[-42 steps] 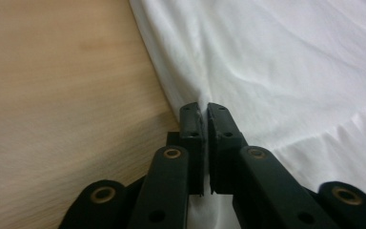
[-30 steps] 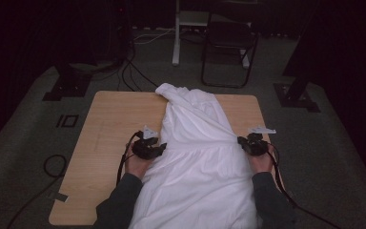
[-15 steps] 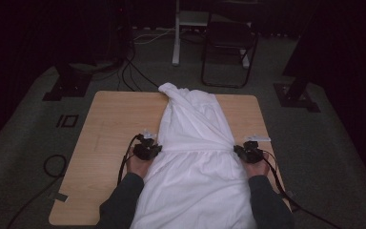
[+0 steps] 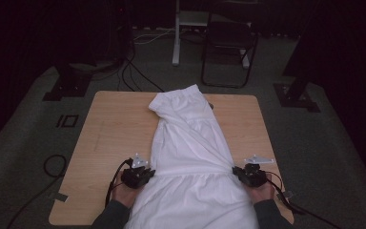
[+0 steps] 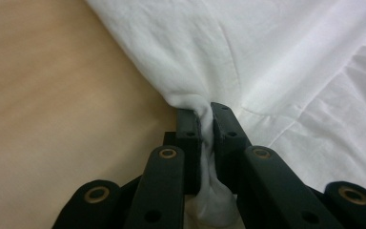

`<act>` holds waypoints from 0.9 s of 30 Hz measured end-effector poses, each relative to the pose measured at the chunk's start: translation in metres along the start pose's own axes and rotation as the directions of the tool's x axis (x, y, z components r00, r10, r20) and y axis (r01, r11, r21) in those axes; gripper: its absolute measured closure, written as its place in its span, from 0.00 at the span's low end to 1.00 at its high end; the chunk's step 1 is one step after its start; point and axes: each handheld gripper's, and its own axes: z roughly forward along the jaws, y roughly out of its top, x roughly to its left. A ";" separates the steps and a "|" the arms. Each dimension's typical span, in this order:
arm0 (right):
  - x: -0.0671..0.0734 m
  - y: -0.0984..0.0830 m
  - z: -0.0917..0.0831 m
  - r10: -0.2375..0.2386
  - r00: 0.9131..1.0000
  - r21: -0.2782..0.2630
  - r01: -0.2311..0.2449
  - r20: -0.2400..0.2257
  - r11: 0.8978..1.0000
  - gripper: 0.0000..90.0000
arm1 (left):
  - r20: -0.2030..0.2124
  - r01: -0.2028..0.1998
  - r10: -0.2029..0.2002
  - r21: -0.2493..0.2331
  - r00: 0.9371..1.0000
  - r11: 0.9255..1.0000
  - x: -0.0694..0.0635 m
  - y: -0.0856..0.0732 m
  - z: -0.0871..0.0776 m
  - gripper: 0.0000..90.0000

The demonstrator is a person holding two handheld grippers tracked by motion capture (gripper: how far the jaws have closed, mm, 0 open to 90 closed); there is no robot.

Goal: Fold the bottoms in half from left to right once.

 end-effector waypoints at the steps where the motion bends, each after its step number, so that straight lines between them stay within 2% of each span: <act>1: 0.001 0.000 -0.002 -0.001 1.000 0.016 0.001 -0.006 1.000 0.91 | 0.005 0.004 -0.004 -0.009 1.000 1.000 0.000 0.000 -0.003 0.88; 3: 0.002 0.002 -0.005 -0.035 0.999 0.039 0.036 -0.012 0.999 0.76 | 0.011 0.023 -0.022 -0.056 1.000 0.998 0.005 0.004 -0.009 0.73; 5: 0.003 0.009 -0.006 -0.078 0.997 0.012 0.078 0.010 0.997 0.58 | -0.002 0.042 -0.042 -0.098 0.999 0.994 0.013 0.012 -0.015 0.62; 7: 0.004 0.020 -0.007 -0.087 0.996 -0.022 0.088 0.013 0.996 0.53 | -0.008 0.054 -0.056 -0.135 0.998 0.989 0.021 0.024 -0.017 0.58; 8: 0.005 0.027 -0.006 -0.099 0.995 -0.042 0.099 0.010 0.994 0.50 | -0.016 0.046 -0.049 -0.144 0.999 0.989 0.024 0.031 -0.018 0.57; 10: 0.008 0.042 0.000 -0.127 0.992 -0.062 0.127 0.005 0.990 0.48 | -0.027 0.059 -0.064 -0.152 0.998 0.987 0.032 0.042 -0.013 0.56; 14: 0.016 0.072 0.024 -0.164 0.986 -0.078 0.161 -0.024 0.984 0.48 | -0.044 0.084 -0.091 -0.131 0.995 0.988 0.044 0.059 0.004 0.55; 17: 0.025 0.089 0.047 -0.191 0.980 -0.064 0.188 -0.048 0.980 0.48 | -0.053 0.088 -0.095 -0.113 0.994 0.990 0.047 0.065 0.016 0.54; 22: 0.039 0.109 0.080 -0.242 0.969 -0.047 0.240 -0.045 0.970 0.47 | -0.066 0.076 -0.081 -0.079 0.995 0.994 0.045 0.069 0.033 0.54; 23: 0.041 0.113 0.085 -0.248 0.968 -0.043 0.247 -0.032 0.968 0.48 | -0.065 0.076 -0.081 -0.072 0.995 0.994 0.044 0.068 0.036 0.53; 24: 0.041 0.116 0.089 -0.252 0.968 -0.037 0.251 -0.013 0.967 0.58 | -0.066 0.073 -0.078 -0.066 0.995 0.995 0.043 0.068 0.038 0.53; 25: 0.038 0.120 0.090 -0.254 0.967 -0.025 0.254 0.019 0.967 0.79 | -0.068 0.072 -0.076 -0.058 0.995 0.996 0.042 0.067 0.040 0.54; 26: 0.033 0.124 0.090 -0.239 0.969 -0.025 0.241 0.060 0.970 0.89 | -0.071 0.069 -0.073 -0.050 0.995 0.996 0.042 0.066 0.042 0.54; 27: 0.026 0.128 0.088 -0.193 0.977 -0.038 0.197 0.089 0.980 0.97 | -0.075 0.063 -0.066 -0.043 0.995 0.997 0.042 0.064 0.043 0.54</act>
